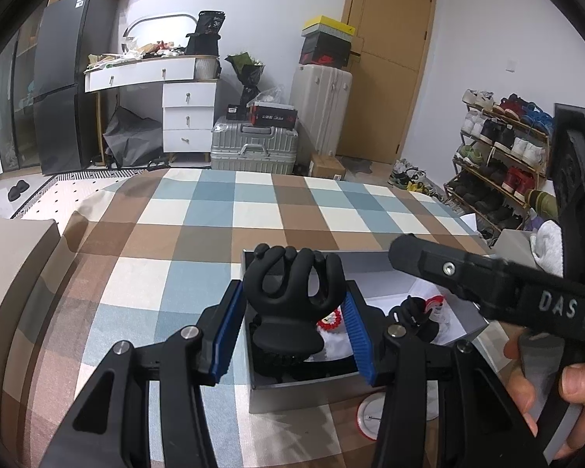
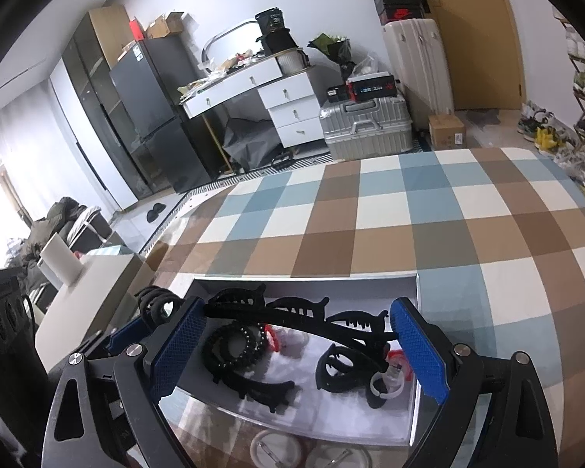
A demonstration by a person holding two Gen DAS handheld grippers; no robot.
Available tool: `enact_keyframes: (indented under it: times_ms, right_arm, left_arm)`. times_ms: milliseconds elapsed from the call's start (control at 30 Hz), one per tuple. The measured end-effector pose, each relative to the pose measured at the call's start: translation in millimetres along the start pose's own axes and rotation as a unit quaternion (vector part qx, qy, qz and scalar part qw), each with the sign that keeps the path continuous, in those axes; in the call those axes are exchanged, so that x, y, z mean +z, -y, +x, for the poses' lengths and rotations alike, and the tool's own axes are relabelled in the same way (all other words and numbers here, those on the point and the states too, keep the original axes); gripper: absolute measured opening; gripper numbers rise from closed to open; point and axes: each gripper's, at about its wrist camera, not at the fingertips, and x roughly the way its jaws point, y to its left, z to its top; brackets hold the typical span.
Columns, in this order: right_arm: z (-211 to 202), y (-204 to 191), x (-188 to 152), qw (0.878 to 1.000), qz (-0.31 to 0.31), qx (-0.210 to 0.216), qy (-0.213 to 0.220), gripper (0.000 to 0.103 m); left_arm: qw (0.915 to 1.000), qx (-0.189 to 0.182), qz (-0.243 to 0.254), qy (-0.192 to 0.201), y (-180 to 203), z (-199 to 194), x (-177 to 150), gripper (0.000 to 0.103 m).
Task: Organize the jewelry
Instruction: 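Lower both clips into the box and open the right tool while the left tool opens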
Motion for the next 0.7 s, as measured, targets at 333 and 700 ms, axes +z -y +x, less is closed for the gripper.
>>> enact_keyframes:
  times_ms: [333,700]
  right_arm:
    - [-3.2,6.5,3.0,1.0,0.02,-0.009,0.001,0.097]
    - [-23.3,8.1,-8.4,0.999,-0.021,-0.048,-0.003,0.098]
  left_arm:
    - [1.0,-0.003,-0.005,0.003,-2.0,0.2,0.8,0.044]
    - [1.0,-0.002,-0.006,-0.003,-1.8,2.5,-0.7,0.044]
